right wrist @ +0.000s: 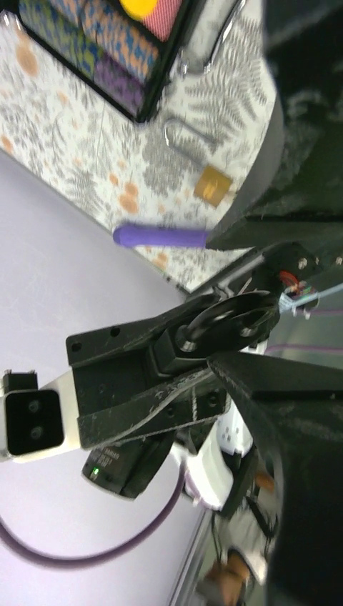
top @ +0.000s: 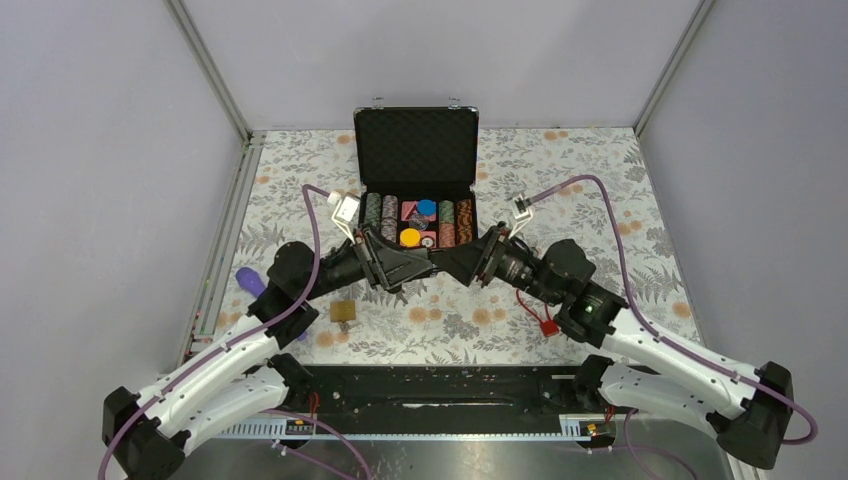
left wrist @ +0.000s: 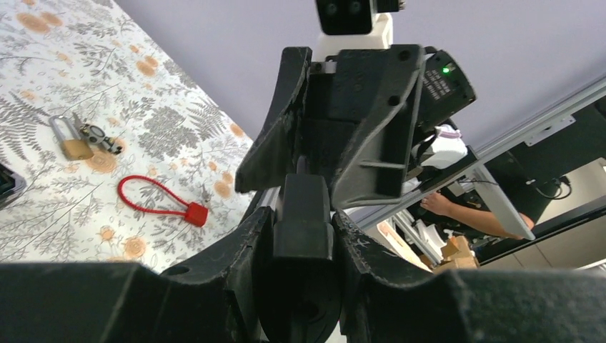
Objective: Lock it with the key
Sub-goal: Lock the lock.
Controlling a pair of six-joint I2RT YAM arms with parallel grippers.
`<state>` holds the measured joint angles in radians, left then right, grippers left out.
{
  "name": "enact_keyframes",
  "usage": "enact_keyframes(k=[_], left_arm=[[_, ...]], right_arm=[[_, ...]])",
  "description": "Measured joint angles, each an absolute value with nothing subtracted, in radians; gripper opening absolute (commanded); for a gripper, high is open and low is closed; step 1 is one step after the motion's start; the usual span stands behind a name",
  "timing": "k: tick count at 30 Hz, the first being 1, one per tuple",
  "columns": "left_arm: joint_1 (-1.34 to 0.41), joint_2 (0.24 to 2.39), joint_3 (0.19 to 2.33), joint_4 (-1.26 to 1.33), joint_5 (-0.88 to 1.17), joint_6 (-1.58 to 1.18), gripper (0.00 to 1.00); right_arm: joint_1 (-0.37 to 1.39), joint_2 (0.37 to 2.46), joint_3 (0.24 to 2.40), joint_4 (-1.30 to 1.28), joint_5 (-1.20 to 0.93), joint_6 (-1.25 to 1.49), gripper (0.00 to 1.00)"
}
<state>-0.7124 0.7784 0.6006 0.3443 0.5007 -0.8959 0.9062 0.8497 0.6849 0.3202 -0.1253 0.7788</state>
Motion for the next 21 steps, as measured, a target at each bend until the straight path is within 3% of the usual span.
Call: enact_keyframes(k=[5,7,8,10,12,15,21], left_arm=[[-0.71,0.783,0.601,0.393,0.503,-0.929,0.01],[-0.705,0.781,0.601,0.412,0.503,-0.955,0.19],[-0.704,0.778,0.601,0.416,0.503,-0.965,0.31],[-0.704,0.769,0.604,0.417,0.507,-0.968,0.65],[-0.706,0.759,0.613,0.386,0.506,-0.925,0.83],[-0.707,0.739,0.657,0.277,0.5,-0.825,0.9],[-0.704,0.759,0.797,0.033,0.553,-0.567,0.91]], right_arm=[[0.904,0.913,0.681,0.468,-0.183,0.859,0.09],[0.901,0.915,0.675,0.495,-0.205,0.865,0.0],[0.9,0.914,0.675,0.506,-0.213,0.863,0.0],[0.901,0.908,0.675,0.516,-0.228,0.86,0.0],[0.904,0.896,0.677,0.5,-0.231,0.845,0.0],[0.903,0.867,0.68,0.402,-0.234,0.768,0.0],[0.902,0.838,0.777,0.094,-0.338,0.483,0.0]])
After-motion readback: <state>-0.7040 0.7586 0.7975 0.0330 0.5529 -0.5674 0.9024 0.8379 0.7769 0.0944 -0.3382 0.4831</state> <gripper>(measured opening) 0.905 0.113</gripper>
